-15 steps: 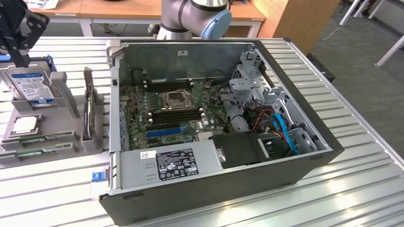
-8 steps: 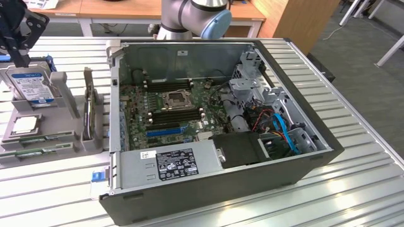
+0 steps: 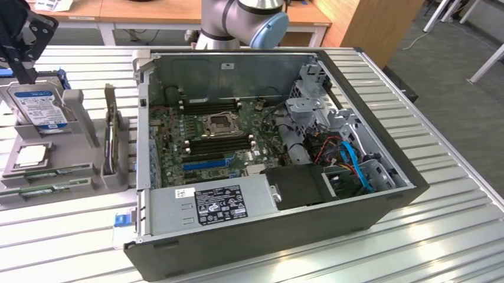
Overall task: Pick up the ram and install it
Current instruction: 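Reach for the ram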
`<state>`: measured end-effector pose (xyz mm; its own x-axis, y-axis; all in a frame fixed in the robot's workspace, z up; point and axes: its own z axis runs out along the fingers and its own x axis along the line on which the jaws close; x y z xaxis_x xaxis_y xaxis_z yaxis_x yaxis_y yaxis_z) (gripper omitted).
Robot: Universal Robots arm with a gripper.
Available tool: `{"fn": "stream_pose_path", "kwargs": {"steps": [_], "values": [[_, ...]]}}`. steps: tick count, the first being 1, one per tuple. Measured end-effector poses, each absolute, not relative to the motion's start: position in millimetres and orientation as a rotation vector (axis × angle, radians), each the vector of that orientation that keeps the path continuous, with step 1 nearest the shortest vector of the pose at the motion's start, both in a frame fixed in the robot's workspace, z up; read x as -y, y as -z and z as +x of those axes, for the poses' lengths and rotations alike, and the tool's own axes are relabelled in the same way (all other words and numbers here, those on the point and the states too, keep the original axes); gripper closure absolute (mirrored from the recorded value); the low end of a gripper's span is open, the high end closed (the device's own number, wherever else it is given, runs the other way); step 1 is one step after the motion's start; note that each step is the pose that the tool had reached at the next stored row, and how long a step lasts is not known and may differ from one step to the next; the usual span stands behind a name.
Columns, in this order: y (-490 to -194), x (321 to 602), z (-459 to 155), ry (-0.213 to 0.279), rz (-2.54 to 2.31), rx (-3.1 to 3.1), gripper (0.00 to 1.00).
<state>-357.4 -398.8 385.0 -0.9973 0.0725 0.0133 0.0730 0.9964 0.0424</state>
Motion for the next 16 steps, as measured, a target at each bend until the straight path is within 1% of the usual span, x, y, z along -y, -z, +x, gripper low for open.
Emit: {"fn": "stream_pose_path", "kwargs": {"steps": [16], "values": [[-385.1,400.9,-357.5,0.066,-0.021,3.128,0.9]]}}
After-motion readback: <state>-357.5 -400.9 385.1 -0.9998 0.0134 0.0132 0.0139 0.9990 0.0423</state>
